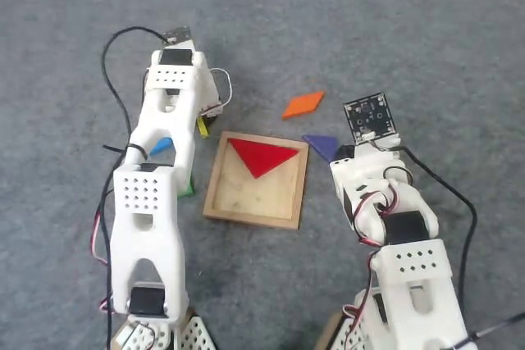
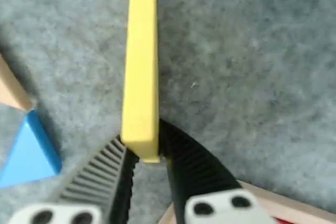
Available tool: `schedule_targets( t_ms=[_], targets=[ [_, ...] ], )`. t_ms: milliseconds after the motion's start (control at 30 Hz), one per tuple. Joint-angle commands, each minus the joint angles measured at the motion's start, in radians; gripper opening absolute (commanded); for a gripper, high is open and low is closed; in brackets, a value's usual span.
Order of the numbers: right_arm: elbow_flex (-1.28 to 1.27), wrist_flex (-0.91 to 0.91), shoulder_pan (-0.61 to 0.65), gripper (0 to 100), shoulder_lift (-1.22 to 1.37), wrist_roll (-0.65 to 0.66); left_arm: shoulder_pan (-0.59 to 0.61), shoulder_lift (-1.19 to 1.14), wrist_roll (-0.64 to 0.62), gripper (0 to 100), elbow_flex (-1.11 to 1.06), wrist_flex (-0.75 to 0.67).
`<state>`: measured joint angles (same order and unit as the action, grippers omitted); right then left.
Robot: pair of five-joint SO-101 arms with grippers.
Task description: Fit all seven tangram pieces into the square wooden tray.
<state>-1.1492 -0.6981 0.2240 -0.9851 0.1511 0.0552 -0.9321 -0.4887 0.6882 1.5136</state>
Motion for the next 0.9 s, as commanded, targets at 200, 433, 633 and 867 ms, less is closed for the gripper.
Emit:
schedule_targets(
  t_ms=[200, 433, 633, 867],
  targets=[
    [0.009, 0.022, 0.007, 0.6, -0.019, 0.014, 0.008, 0.035, 0.011, 1, 0.013, 0.017],
    [0.009, 0.022, 0.007, 0.6, -0.019, 0.017, 0.008, 0.183, 0.017, 1, 0.001, 0.149],
    [0.009, 0.022, 0.007, 0.6, -0.019, 0.018, 0.009, 0.319, 0.101, 1, -0.125, 0.172],
    [0.009, 0.022, 0.007, 0.6, -0.019, 0.018, 0.015, 0.640, 0.183, 1, -0.409, 0.120]
  ],
)
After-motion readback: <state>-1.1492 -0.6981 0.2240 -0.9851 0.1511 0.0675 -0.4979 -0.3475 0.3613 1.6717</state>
